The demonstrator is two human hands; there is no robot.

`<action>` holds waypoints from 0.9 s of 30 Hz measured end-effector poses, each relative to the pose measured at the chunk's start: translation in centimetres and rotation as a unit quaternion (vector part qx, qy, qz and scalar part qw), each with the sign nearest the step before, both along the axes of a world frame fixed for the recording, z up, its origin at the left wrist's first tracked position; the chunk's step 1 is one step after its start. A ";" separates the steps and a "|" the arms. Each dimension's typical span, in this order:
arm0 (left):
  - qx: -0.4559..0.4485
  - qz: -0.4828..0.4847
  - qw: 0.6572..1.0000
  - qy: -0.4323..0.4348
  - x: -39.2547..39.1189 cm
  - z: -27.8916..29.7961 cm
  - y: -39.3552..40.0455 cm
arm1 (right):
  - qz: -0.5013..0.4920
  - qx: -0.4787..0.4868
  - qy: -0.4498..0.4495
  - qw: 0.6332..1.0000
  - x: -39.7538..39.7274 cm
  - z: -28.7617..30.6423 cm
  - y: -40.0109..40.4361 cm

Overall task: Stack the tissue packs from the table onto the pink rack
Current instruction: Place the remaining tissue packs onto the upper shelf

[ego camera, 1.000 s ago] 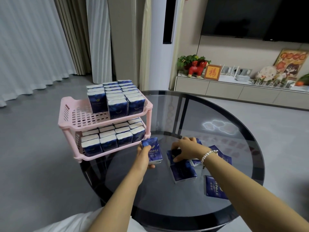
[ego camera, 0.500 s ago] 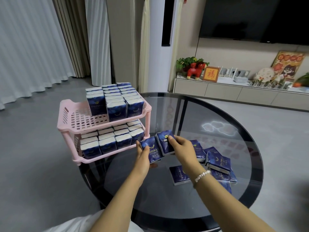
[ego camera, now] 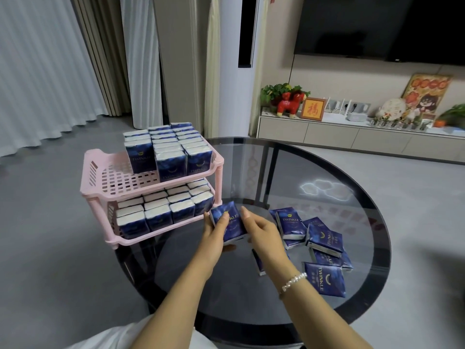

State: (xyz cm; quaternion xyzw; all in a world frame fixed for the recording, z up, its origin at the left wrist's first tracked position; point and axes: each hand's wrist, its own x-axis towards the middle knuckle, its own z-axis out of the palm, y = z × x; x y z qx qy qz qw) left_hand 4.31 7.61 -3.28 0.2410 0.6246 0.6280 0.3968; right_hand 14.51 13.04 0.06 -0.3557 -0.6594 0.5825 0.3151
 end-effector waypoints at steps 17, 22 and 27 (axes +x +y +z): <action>-0.018 0.008 0.999 0.040 0.5 1.1 -0.6 | 0.156 0.374 -0.495 0.768 6.0 -1.1 3.3; -0.031 -0.010 0.997 0.074 1.5 1.4 -1.9 | 0.141 0.297 -0.418 0.847 6.4 -1.6 2.6; -0.068 0.010 0.990 0.121 1.0 1.5 -3.8 | 0.105 0.226 -0.260 0.933 6.5 -1.2 2.1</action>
